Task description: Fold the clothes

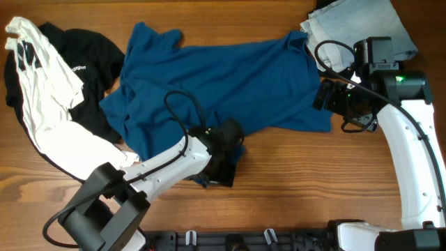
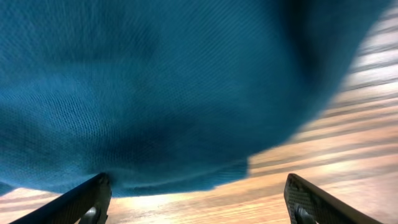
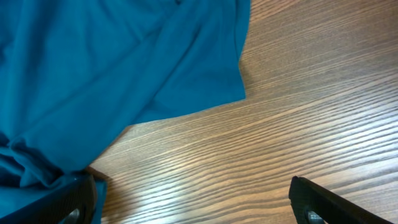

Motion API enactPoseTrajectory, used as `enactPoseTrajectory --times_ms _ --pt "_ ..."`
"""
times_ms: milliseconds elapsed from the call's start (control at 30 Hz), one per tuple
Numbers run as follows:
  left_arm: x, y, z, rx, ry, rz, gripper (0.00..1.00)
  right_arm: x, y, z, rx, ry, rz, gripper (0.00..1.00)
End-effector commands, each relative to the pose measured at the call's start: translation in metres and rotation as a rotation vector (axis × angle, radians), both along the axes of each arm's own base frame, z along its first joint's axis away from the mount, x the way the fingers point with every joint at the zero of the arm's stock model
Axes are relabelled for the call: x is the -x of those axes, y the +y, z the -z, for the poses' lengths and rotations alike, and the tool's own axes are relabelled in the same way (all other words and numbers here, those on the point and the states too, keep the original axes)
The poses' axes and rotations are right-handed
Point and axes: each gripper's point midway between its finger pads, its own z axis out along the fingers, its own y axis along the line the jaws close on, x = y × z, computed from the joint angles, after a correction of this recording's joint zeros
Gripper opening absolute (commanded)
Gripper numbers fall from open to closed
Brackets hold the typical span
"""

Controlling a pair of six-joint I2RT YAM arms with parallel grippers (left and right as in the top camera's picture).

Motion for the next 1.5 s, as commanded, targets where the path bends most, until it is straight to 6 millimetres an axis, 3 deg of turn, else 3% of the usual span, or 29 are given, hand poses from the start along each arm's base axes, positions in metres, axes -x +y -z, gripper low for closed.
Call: enactPoseTrajectory --times_ms 0,100,267,333,367,400,500,600,733,900,1033,1233,1467 --pt "0.006 0.008 0.014 -0.021 -0.004 -0.034 0.87 0.001 0.004 0.003 -0.017 0.010 -0.015 1.00" --pt "0.001 0.003 0.022 0.014 -0.038 -0.035 0.83 0.001 0.005 0.003 -0.018 0.010 -0.014 1.00" --pt "-0.002 0.005 0.029 0.018 -0.066 -0.034 0.59 0.001 0.008 0.003 -0.035 0.009 -0.018 1.00" --pt "-0.004 0.003 0.029 0.024 -0.075 -0.034 0.39 0.001 0.008 0.003 -0.036 0.009 -0.017 1.00" --pt "-0.005 0.002 0.029 0.030 -0.079 -0.035 0.10 0.001 0.008 0.003 -0.036 0.010 -0.017 1.00" --pt "-0.005 0.001 0.028 0.033 -0.077 -0.036 0.04 0.001 0.008 0.003 -0.036 0.010 -0.017 1.00" --pt "-0.010 0.006 0.008 0.018 -0.060 -0.063 0.04 0.002 0.008 0.003 -0.040 0.014 -0.018 1.00" --pt "-0.036 0.024 -0.044 0.018 -0.087 -0.123 0.04 0.000 0.009 0.004 -0.041 0.013 -0.018 1.00" --pt "-0.073 0.064 -0.122 0.093 -0.216 -0.259 0.04 -0.006 0.008 0.016 -0.034 0.039 -0.016 0.99" --pt "-0.085 0.106 -0.172 0.168 -0.377 -0.423 0.04 -0.016 0.008 0.042 -0.033 0.108 -0.015 0.99" --pt "-0.082 0.120 -0.192 0.198 -0.457 -0.467 0.04 -0.038 0.008 0.064 -0.029 0.103 -0.022 0.99" --pt "-0.083 0.136 -0.202 0.176 -0.513 -0.514 0.04 -0.085 -0.001 0.098 0.029 0.032 -0.047 0.95" --pt "-0.084 0.149 -0.201 0.159 -0.513 -0.565 0.04 -0.104 -0.027 0.155 0.134 0.083 -0.018 0.91"
